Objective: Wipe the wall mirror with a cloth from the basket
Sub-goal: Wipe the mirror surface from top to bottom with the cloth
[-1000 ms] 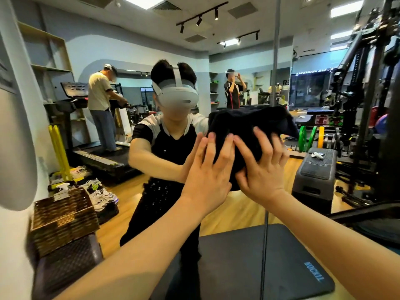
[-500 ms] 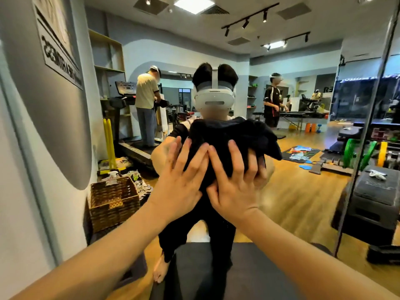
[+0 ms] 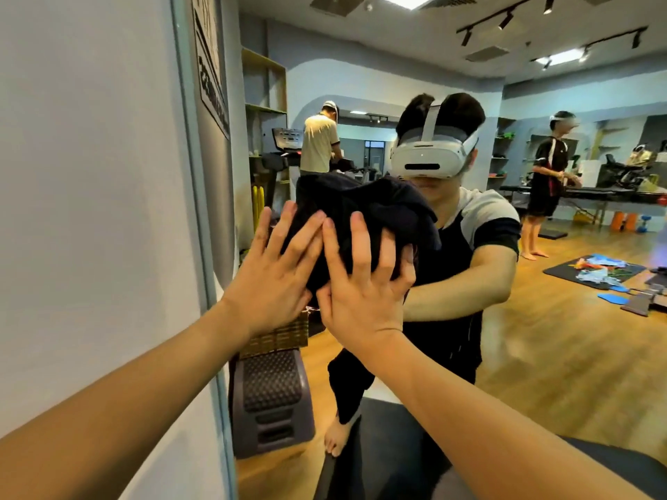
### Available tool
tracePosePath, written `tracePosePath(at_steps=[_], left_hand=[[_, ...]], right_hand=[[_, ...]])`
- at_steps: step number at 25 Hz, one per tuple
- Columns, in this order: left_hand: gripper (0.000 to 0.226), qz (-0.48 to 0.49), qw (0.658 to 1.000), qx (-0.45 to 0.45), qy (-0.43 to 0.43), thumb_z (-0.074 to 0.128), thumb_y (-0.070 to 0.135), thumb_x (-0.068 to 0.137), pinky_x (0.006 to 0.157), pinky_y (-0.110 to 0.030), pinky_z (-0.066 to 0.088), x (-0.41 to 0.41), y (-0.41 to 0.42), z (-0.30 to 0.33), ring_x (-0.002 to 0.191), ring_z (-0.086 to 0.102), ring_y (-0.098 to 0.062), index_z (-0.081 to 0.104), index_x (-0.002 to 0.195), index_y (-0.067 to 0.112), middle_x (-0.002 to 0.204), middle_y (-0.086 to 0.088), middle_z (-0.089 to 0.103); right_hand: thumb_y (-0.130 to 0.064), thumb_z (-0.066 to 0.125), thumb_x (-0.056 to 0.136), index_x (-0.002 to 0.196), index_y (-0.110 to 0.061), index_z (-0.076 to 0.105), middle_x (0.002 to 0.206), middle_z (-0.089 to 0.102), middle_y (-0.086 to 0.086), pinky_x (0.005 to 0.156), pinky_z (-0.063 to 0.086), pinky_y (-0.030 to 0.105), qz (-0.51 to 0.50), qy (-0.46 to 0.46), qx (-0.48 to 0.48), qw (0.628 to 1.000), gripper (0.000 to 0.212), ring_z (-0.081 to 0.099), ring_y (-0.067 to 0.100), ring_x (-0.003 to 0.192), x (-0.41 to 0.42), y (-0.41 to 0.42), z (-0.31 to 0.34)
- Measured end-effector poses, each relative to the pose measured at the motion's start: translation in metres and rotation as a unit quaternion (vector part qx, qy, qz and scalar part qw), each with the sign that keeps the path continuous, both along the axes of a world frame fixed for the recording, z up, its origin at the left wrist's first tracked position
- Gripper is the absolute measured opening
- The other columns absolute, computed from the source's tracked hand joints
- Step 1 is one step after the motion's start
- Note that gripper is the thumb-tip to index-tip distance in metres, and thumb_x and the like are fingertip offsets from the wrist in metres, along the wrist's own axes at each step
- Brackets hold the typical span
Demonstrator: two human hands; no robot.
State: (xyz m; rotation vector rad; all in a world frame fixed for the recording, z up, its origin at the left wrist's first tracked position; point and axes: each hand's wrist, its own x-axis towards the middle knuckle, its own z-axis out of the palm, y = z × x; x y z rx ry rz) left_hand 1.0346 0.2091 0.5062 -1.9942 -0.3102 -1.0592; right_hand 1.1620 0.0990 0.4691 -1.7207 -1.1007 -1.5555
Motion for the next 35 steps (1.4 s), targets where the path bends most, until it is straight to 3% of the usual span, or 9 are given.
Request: tracePosePath(at_steps=[6,14,25,30,33,35], left_hand=[[0.084,0.016,1.0,-0.009,-0.012,0.052,0.048,0.096,0.117,-0.071,0.018,-0.041,0.046,-0.007,0.15,0.016,-0.049,0.02,0.158,0.001,0.164,-0.017,0.012],[0.08,0.044,0.998,-0.028,-0.032,0.039,0.049,0.099,0.118,-0.07,0.013,-0.086,0.088,-0.023,0.15,0.016,-0.049,0.015,0.16,0.003,0.163,-0.017,0.013],[0.078,0.002,0.989,-0.135,-0.057,0.06,0.035,0.096,0.115,-0.069,0.021,-0.087,0.091,-0.085,0.151,0.011,-0.05,0.027,0.154,-0.007,0.162,-0.017,0.008],[0.076,-0.008,0.976,-0.212,-0.04,0.059,0.03,0.096,0.117,-0.069,0.019,-0.088,0.074,-0.138,0.152,0.01,-0.048,0.026,0.153,-0.008,0.163,-0.02,0.012],[0.074,0.005,0.972,-0.233,-0.011,0.054,0.031,0.098,0.116,-0.068,0.021,-0.087,0.064,-0.138,0.15,0.013,-0.052,0.025,0.154,-0.009,0.162,-0.027,0.014],[0.073,0.011,0.969,-0.249,0.001,0.048,0.034,0.1,0.113,-0.066,0.026,-0.082,0.054,-0.133,0.145,0.022,-0.056,0.023,0.155,-0.008,0.159,-0.032,0.019]], right_hand=[[-0.041,0.049,0.091,0.163,-0.025,0.029,0.165,0.015,0.01,0.118,0.015,0.06,0.021,-0.014,-0.016,1.0,0.077,0.009,0.04,0.149,-0.036,0.046,-0.003],[-0.043,0.044,0.097,0.163,-0.024,0.027,0.166,0.015,0.01,0.119,0.014,0.059,0.06,-0.038,-0.03,0.997,0.071,0.018,0.036,0.15,-0.076,0.093,-0.01],[-0.035,0.052,0.098,0.158,-0.029,0.04,0.163,0.021,0.004,0.119,0.02,0.052,0.097,-0.037,-0.01,0.995,0.061,0.024,0.03,0.147,-0.087,0.103,-0.067],[-0.024,0.048,0.1,0.157,-0.03,0.042,0.163,0.019,0.003,0.12,0.017,0.051,0.114,-0.052,-0.068,0.99,0.058,0.02,0.031,0.148,-0.078,0.089,-0.117],[-0.02,0.034,0.103,0.157,-0.03,0.042,0.164,0.015,0.002,0.122,0.015,0.053,0.129,-0.068,-0.099,0.984,0.055,0.017,0.032,0.149,-0.067,0.079,-0.117],[-0.02,0.038,0.105,0.155,-0.029,0.044,0.164,0.017,0.001,0.122,0.017,0.054,0.151,-0.073,-0.105,0.98,0.052,0.018,0.032,0.15,-0.063,0.073,-0.113]])
